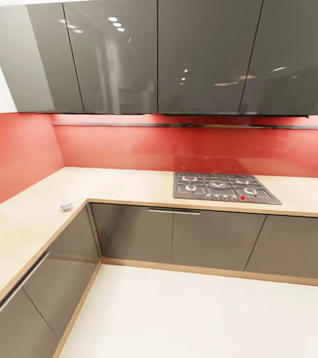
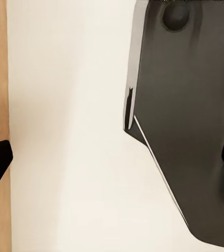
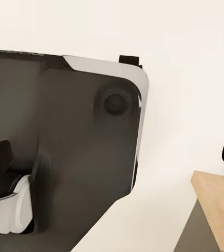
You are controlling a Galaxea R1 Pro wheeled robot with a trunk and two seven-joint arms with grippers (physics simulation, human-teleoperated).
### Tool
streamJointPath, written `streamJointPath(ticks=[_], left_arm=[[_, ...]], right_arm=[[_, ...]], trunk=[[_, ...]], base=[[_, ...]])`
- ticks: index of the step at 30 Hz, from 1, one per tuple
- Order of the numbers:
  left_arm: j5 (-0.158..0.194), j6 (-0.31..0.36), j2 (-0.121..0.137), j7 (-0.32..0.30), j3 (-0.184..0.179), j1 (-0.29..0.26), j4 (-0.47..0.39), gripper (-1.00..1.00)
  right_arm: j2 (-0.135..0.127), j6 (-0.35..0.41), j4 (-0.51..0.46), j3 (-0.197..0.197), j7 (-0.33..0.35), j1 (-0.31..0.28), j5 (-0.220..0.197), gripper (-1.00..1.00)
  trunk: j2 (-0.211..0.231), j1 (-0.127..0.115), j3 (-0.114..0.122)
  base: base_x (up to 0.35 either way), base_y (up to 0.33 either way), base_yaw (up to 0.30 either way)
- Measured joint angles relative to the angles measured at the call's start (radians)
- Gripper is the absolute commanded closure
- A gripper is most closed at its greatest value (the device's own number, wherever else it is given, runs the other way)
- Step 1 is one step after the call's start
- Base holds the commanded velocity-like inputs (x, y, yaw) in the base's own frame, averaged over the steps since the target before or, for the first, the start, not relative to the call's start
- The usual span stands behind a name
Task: Set up a coffee station on the kitchen countertop: keep the coffee maker on the countertop, move the bottle of coffee from the kitchen shelf to the counter next to the coffee maker, place a paper coffee filter on top of the coffee maker, put the saucer next to the coffee maker with the coffee cup on the saucer, and place the electric kettle next to the coffee maker.
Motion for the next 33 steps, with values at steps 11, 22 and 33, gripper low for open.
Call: streamJointPath(ticks=[11, 22, 33], left_arm=[[0.001, 0.000, 0.003, 0.001, 0.001, 0.000, 0.000, -1.00], [0.002, -0.002, 0.003, 0.001, 0.001, 0.000, 0.000, -1.00], [0.002, -0.002, 0.003, 0.001, 0.001, 0.000, 0.000, -1.00]], right_arm=[[0.000, 0.002, -0.001, -0.001, 0.000, -0.001, 0.000, -1.00], [0.000, 0.002, -0.001, 0.000, 0.000, -0.001, 0.000, -1.00], [0.002, 0.001, -0.001, 0.001, 0.000, -0.001, 0.000, -1.00]], trunk=[[0.000, 0.000, 0.002], [0.000, 0.000, 0.002], [0.000, 0.000, 0.002]], base=[[0.284, -0.211, -0.017], [0.297, -0.132, 0.000], [0.334, -0.015, 0.106]])
